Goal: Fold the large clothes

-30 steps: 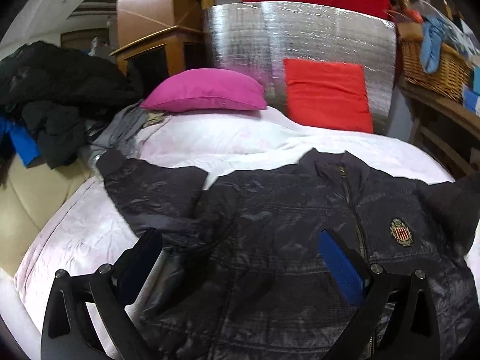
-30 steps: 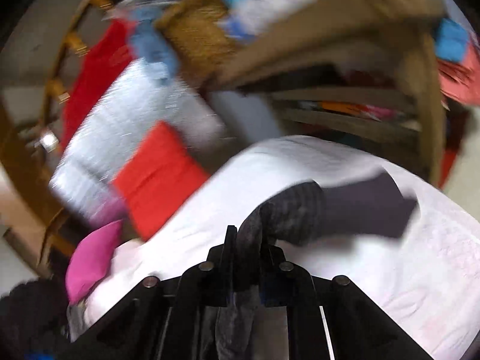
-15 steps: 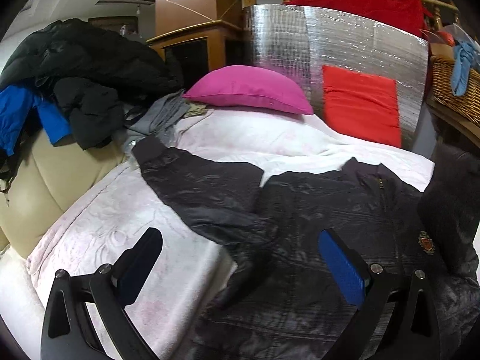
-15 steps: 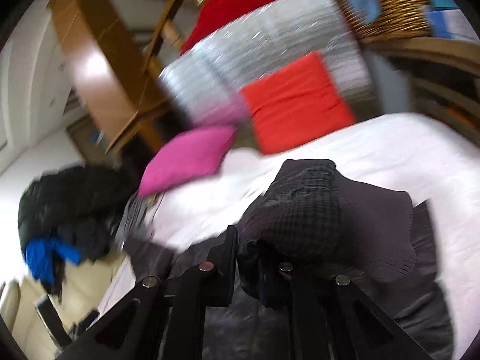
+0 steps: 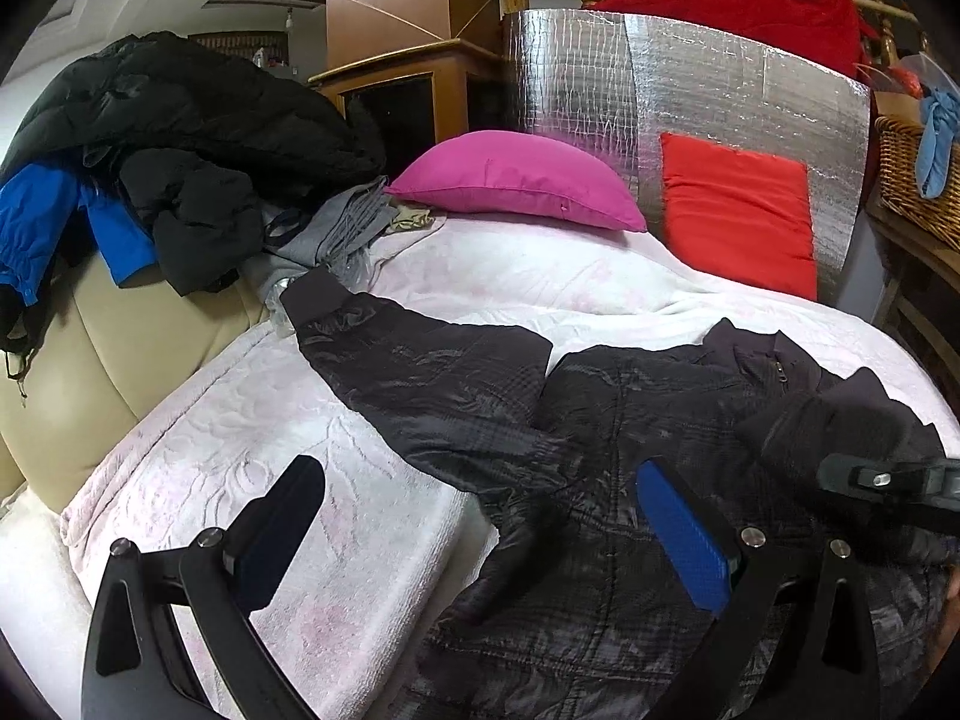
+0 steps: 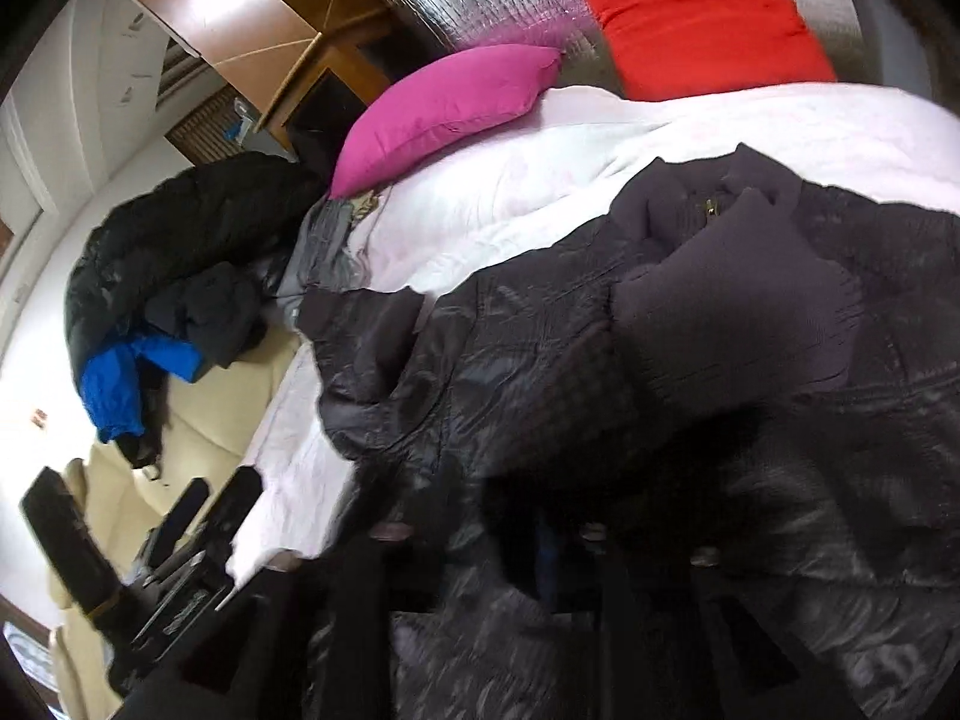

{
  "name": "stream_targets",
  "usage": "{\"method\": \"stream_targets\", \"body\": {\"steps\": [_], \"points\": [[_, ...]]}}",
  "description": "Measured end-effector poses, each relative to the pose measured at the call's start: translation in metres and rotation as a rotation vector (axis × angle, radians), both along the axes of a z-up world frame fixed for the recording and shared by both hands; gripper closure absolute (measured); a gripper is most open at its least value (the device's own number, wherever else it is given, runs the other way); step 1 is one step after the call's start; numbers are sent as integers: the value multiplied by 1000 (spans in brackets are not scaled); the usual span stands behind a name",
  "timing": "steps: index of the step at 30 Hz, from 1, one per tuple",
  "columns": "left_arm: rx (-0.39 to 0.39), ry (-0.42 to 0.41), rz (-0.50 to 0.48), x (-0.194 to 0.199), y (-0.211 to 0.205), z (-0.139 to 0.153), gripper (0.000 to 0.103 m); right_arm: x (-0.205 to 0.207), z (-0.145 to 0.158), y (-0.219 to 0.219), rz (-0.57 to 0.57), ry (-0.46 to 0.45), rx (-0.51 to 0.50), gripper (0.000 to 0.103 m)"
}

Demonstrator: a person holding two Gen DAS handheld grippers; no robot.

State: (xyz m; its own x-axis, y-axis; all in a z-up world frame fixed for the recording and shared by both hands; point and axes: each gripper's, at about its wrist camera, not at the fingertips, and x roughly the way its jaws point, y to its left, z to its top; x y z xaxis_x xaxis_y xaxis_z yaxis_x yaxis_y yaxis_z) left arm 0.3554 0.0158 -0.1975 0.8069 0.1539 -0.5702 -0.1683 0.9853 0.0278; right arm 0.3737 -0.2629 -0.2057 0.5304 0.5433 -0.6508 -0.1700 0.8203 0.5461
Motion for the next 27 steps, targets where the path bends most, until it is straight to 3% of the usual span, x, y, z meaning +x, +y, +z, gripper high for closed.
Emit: {"method": "stream_targets", "body": {"steps": [1,2,7,9,13,17,20,25,27], "points": [[2,-2,-1,0,-1,0,0,-4,3,-3,11,-6,45,22],[5,-4,-2,0,-4,0,0,-9,6,-6,14,-19,92,20],[5,-13,-20,0,-12,1,0,-48,34,-36,-16,-116,174,20],[-21,-5,-49,1,-16,1,0,-65,45,-63,-86,-160,196,20],[-112,15,-126,6,-27,0,0,-91,53,-138,-356,-198,172,21],[-169,41,-203,13,-49,0,0,-91,24,-198,-528,-123,231,27],[-175,69,-222,18,-73,0,0,-77,-11,-219,-572,27,286,29],[-81,138,-265,26,-131,-9,0,-62,-35,-231,-552,108,361,30],[-43,182,-273,35,-155,-17,0,-60,-38,-234,-548,127,366,35]]}}
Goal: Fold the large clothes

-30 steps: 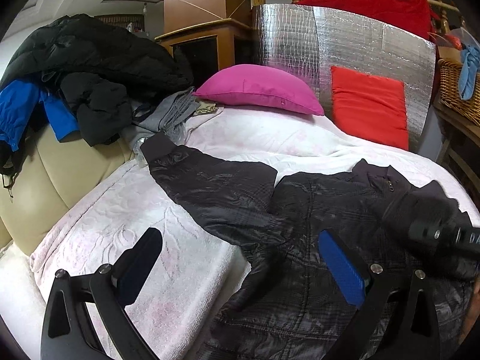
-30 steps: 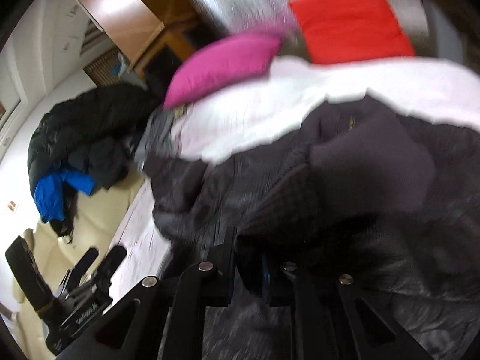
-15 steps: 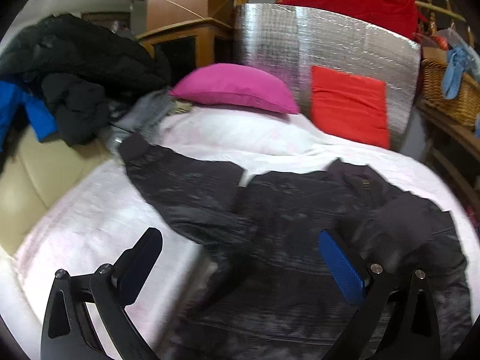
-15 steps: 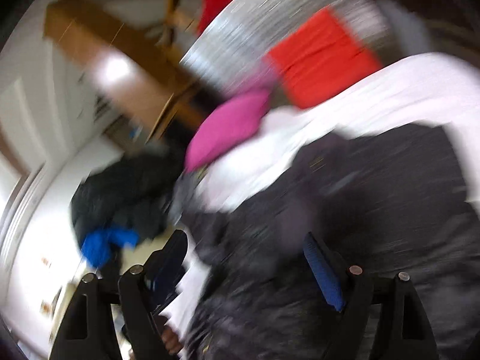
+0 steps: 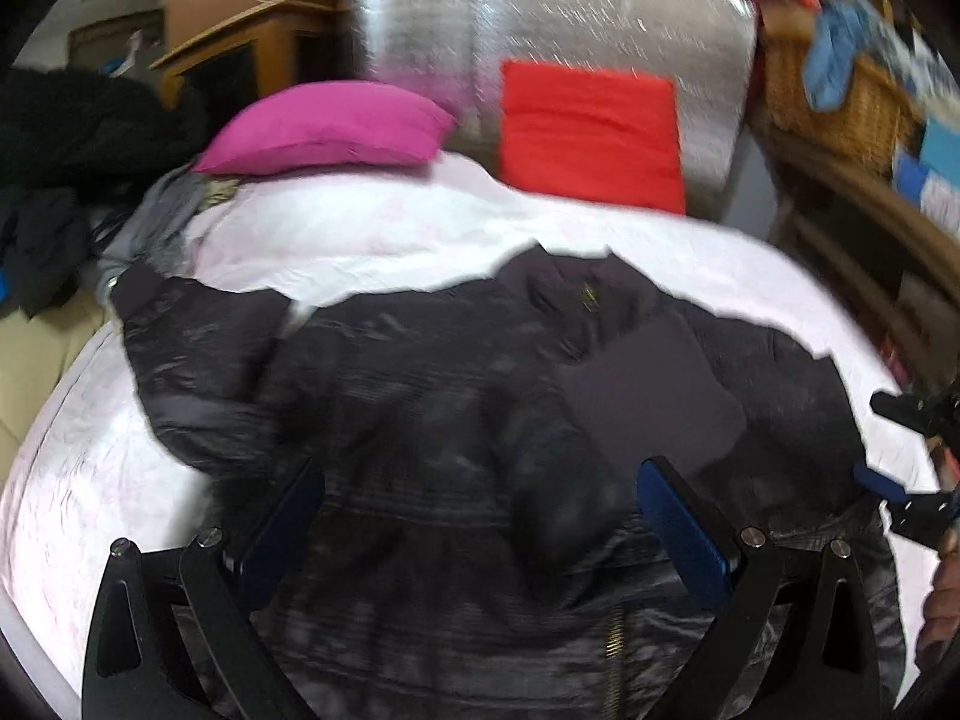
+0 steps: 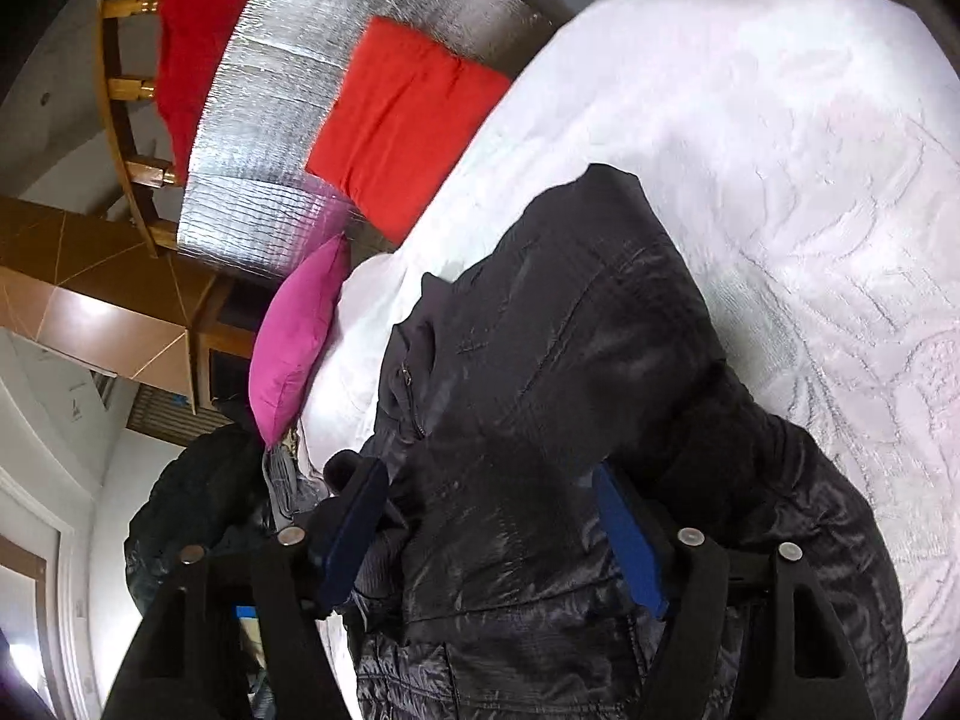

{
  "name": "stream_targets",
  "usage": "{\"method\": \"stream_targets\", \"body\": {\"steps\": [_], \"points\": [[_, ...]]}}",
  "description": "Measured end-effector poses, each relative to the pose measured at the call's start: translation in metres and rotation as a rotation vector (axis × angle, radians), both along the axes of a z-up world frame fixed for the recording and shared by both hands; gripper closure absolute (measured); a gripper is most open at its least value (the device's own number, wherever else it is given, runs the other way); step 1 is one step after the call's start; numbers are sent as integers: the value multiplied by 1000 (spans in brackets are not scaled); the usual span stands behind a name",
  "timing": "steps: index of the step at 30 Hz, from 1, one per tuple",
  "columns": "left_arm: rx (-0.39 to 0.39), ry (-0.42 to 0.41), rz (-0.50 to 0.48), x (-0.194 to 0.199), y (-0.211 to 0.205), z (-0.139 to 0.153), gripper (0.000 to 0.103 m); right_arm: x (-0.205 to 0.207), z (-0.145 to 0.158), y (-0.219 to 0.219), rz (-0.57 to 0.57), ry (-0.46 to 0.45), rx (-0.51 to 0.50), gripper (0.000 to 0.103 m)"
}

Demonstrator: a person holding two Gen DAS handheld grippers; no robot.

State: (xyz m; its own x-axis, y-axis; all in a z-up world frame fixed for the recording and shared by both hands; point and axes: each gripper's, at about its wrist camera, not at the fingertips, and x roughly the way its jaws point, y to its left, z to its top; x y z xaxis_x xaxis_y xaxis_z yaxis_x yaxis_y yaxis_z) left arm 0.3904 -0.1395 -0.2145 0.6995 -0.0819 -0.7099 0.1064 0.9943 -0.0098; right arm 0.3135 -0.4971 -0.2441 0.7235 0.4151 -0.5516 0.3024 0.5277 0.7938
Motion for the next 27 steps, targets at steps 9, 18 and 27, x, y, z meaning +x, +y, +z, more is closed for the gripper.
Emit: {"method": "stream_targets", "body": {"steps": [9,18,27], "points": [[85,95,-4,20,-33,-30,47,9,-21,-7,39,138,-35,67],[67,124,19,9,24,-9,68,11,-25,1,87,189,-54,66],[-76,169,167,-19,144,8,23,8,-25,10,120,207,-63,64]]}}
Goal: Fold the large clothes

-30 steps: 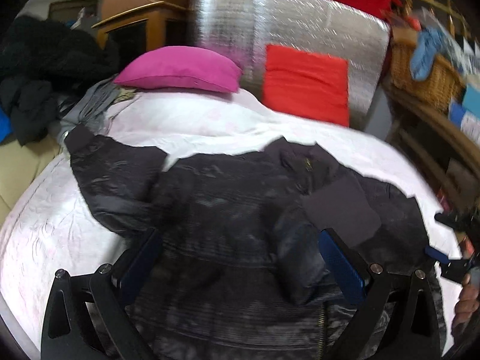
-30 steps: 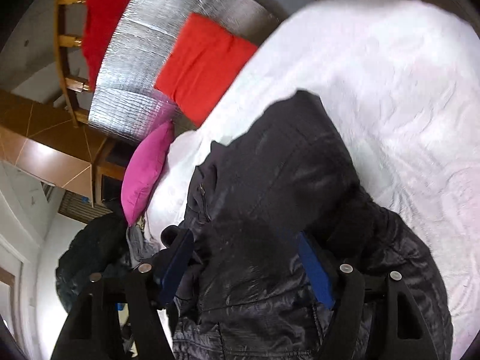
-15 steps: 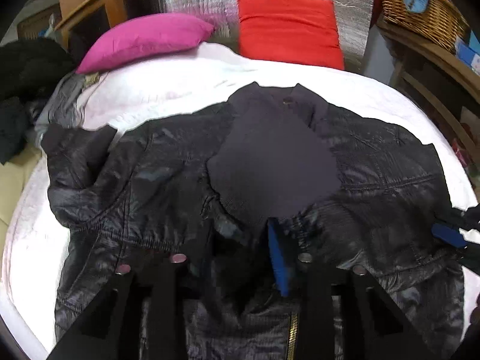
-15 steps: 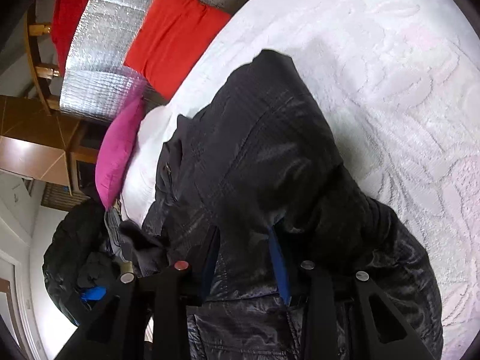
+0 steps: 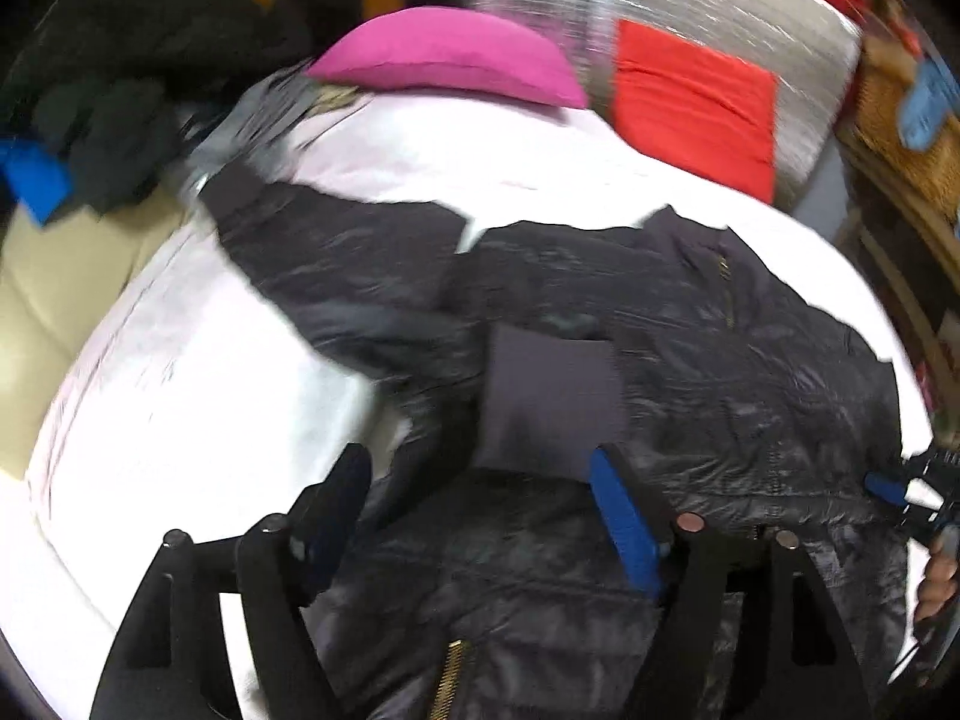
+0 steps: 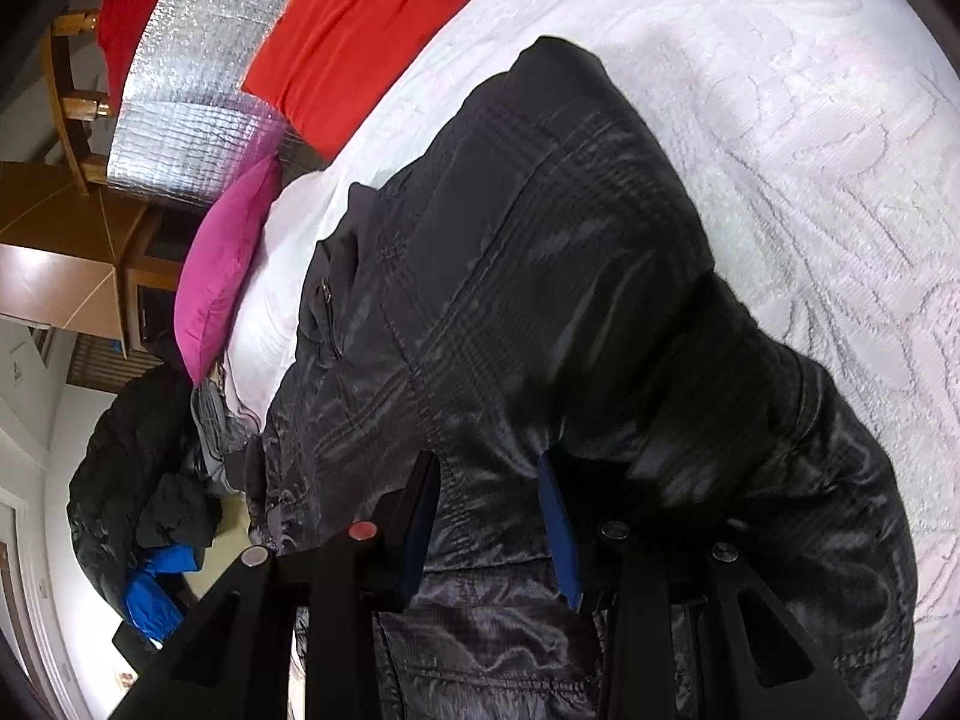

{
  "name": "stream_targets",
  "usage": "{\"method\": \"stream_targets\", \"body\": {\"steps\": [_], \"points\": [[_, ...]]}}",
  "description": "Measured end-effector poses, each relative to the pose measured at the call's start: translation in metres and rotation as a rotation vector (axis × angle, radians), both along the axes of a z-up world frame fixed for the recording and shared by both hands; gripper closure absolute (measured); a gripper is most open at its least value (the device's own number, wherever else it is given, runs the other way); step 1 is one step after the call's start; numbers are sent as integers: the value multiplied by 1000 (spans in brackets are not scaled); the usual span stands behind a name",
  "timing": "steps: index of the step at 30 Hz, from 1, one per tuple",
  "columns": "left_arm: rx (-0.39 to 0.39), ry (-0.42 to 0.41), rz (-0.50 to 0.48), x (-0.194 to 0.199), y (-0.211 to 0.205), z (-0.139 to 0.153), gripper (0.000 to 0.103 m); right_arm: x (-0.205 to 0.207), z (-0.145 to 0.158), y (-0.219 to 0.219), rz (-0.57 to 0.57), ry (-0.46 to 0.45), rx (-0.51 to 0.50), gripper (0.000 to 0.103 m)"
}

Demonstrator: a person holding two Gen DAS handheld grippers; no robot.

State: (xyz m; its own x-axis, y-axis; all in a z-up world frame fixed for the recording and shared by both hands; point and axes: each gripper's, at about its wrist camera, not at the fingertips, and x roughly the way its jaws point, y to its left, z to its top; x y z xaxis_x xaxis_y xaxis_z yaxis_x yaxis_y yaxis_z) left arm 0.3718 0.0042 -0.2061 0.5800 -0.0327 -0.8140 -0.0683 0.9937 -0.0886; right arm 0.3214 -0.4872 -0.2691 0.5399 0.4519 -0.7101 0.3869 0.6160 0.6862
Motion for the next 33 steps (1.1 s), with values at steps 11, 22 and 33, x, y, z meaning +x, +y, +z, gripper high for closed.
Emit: {"method": "stream_targets", "body": {"steps": [11,22,33], "points": [[-138,97,25,18,5,-33,37,-6,22,6,22,-97,21,37],[6,167,-56,58,-42,-67,59,-9,37,-1,9,-108,-118,39],[201,-16,-89,58,-47,-19,100,4,32,20,83,-88,-160,65]]}}
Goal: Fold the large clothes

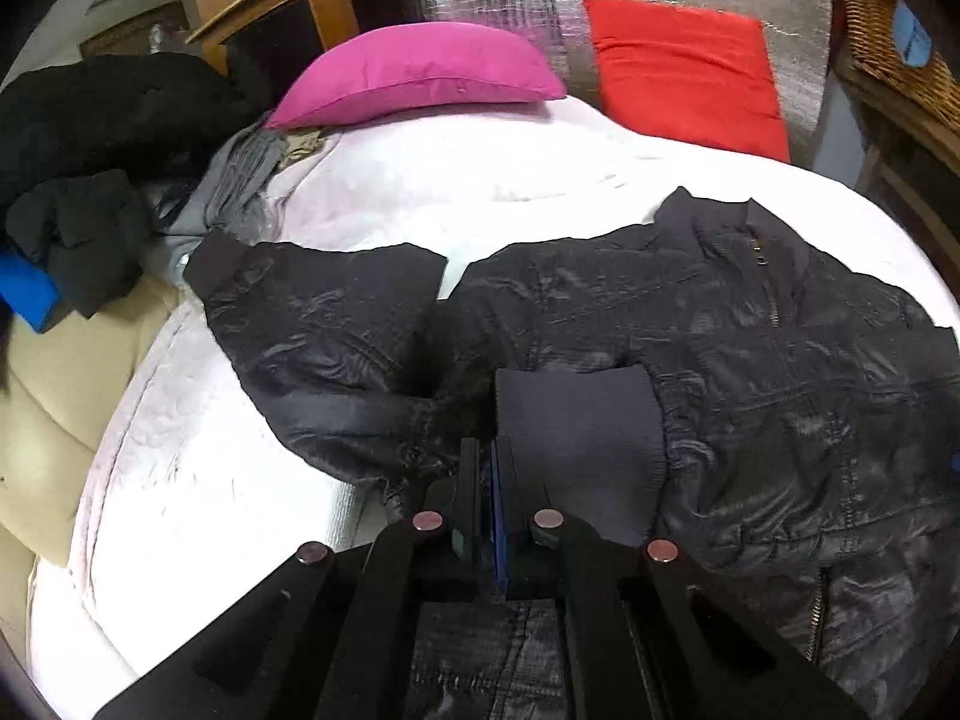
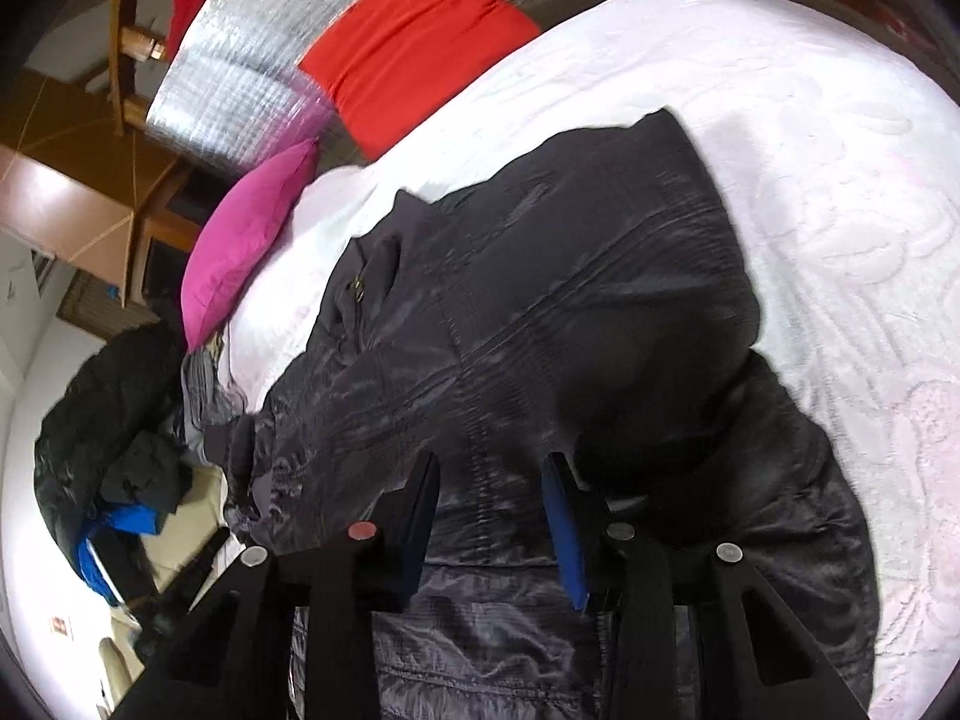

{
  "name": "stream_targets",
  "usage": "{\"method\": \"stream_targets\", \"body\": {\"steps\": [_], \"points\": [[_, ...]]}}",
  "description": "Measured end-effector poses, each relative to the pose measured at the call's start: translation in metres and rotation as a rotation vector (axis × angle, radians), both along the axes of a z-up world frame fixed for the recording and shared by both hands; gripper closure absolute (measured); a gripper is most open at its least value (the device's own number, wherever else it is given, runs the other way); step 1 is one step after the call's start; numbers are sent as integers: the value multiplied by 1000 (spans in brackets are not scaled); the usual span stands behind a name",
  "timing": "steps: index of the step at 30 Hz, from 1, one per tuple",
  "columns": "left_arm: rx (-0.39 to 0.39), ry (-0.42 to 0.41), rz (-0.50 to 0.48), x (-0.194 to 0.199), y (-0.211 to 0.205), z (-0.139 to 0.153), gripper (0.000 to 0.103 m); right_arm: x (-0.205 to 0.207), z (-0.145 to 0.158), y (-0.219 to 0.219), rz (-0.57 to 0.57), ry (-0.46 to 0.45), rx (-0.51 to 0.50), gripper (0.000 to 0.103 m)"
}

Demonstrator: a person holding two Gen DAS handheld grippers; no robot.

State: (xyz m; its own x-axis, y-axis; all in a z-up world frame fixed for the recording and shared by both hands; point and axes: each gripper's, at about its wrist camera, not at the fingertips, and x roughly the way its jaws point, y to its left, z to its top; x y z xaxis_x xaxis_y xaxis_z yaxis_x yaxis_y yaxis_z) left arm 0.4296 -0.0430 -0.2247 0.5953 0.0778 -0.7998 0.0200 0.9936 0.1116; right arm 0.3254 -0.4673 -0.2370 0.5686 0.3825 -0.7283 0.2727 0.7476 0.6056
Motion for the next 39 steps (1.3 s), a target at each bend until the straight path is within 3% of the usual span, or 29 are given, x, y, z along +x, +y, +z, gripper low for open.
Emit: {"method": "stream_targets", "body": {"steps": [3,5,6,7,8,9,10,11,14,15,16,19,23,25,27,29,30,31,33,39], "points": [[-73,79,-3,1,6,-11,98,1,-2,6,5,15,-10,65],[-111,142,2,-2,11,-23,68,-1,7,8,-18,4,-111,65],[-133,161,9,-3,13,-29,45,-3,12,7,-31,-11,-145,64],[-141,167,18,-4,13,-34,35,-6,19,4,-52,-38,-172,63],[-139,172,27,-3,13,-38,34,-10,25,-1,-73,-58,-188,60],[-145,185,34,-1,13,-43,34,-13,28,-4,-87,-72,-197,41],[-159,197,40,-5,11,-43,34,-18,32,-11,-119,-94,-206,28],[-194,221,51,0,12,-48,34,-23,35,-19,-156,-114,-212,28],[-228,237,72,8,12,-56,34,-27,33,-39,-188,-122,-183,28],[-224,226,64,10,10,-56,43,-27,31,-43,-196,-114,-172,28],[-225,217,50,10,7,-56,63,-27,27,-50,-211,-91,-160,28],[-161,180,24,10,-4,-54,79,-21,16,-58,-208,-46,-145,28],[-186,181,24,15,-1,-55,78,-4,3,-48,-171,11,-203,32],[-225,202,30,20,3,-58,55,2,-2,-41,-153,43,-237,38],[-240,208,27,22,4,-61,55,8,-6,-30,-126,75,-297,46],[-208,190,13,22,-1,-61,64,11,-8,-21,-111,91,-351,52],[-186,174,14,22,-3,-59,82,13,-8,-17,-106,91,-369,53],[-193,170,9,24,-5,-58,88,13,-9,-17,-103,90,-378,54],[-207,145,3,25,-8,-52,91,12,-10,-17,-101,88,-380,54],[-126,13,-22,17,-7,-11,94,9,-2,-14,-106,50,-369,54]]}}
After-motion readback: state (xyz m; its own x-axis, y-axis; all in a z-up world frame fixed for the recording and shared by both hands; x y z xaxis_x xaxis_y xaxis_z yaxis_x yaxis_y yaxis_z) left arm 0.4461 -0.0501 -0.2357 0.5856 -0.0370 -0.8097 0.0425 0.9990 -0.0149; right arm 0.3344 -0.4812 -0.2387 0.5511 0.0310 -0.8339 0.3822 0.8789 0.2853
